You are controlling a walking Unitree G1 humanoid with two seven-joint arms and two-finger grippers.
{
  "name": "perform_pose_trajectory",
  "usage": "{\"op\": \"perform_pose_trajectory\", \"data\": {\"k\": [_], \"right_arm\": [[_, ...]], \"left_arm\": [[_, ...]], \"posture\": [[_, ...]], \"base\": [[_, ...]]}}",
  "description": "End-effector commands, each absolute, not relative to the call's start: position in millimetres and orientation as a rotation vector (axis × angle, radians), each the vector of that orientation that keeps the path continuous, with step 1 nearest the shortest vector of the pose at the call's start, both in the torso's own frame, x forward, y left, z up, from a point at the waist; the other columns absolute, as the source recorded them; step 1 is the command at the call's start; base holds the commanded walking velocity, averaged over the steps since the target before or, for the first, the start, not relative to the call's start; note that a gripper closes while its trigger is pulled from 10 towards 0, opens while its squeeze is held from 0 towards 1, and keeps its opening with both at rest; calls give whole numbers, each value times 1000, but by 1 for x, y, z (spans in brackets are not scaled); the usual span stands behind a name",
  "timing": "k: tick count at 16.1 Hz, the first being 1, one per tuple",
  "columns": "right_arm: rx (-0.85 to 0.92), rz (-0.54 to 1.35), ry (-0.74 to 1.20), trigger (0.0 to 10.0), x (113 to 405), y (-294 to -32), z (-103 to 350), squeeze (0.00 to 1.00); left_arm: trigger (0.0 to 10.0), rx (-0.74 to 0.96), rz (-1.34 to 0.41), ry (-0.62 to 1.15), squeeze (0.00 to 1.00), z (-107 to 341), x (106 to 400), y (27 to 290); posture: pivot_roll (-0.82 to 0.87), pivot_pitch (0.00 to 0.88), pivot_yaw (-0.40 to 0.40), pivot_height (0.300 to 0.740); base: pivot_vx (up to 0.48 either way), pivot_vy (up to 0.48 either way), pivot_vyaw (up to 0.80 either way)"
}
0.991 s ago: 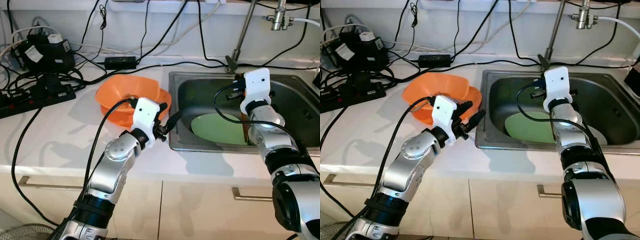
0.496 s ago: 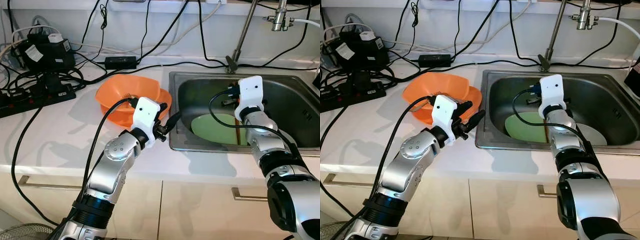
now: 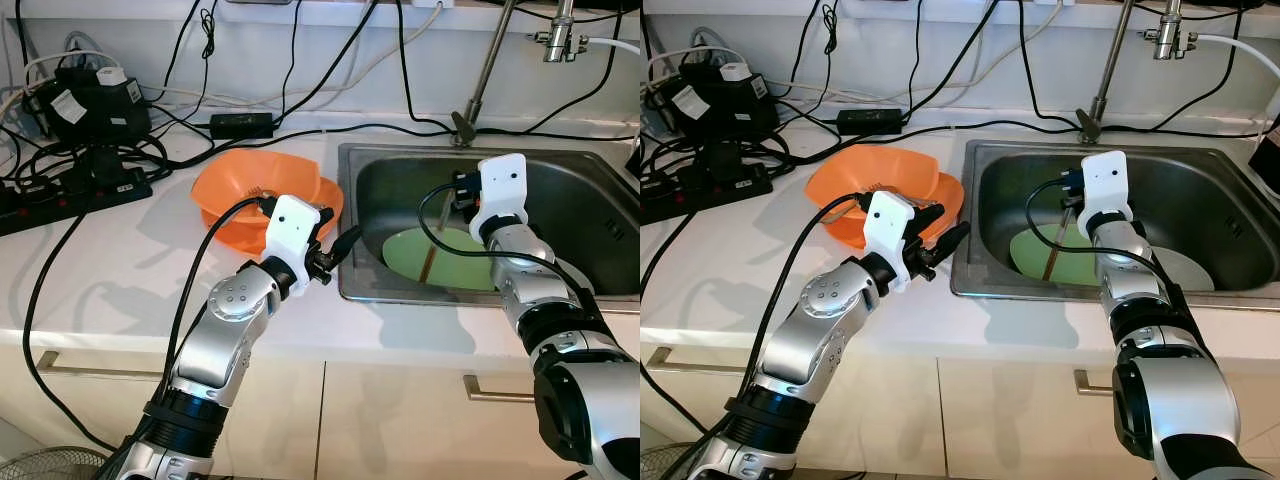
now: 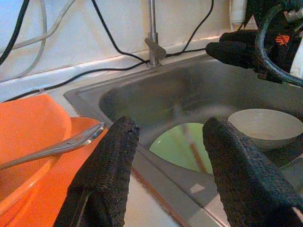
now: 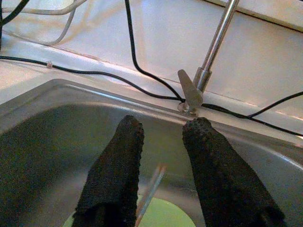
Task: Kitchen organization
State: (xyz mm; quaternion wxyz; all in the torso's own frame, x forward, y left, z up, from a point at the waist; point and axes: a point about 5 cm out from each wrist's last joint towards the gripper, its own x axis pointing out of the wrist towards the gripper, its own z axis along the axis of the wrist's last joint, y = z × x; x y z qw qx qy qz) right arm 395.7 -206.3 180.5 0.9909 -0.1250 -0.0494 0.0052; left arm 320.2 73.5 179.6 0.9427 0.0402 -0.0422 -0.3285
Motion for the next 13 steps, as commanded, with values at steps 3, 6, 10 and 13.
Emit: {"op": "perform_pose_trajectory", "data": {"k": [3,6,10,13], "right_arm": [[-227,4,-133,10000,398,-203,189,0],[-230,13,-165,10000,399,-199,193,0],[-218,29,-184,10000,399,-194,195,0],[-190,40,-201,10000,400,-186,195,0]], "left_arm": [[10000,102,-668,-141,0,193,321,72],[10000,120,-658,-205,0,207,321,72],[10000,167,-606,-342,0,233,316,77],[10000,182,-338,-505,0,256,316,107]], "posture": [[43,0,-1,740],[45,0,0,740],[78,0,-9,740],[93,0,8,740]], "base": [[0,0,0],[0,0,0],[0,0,0],[0,0,0]]}}
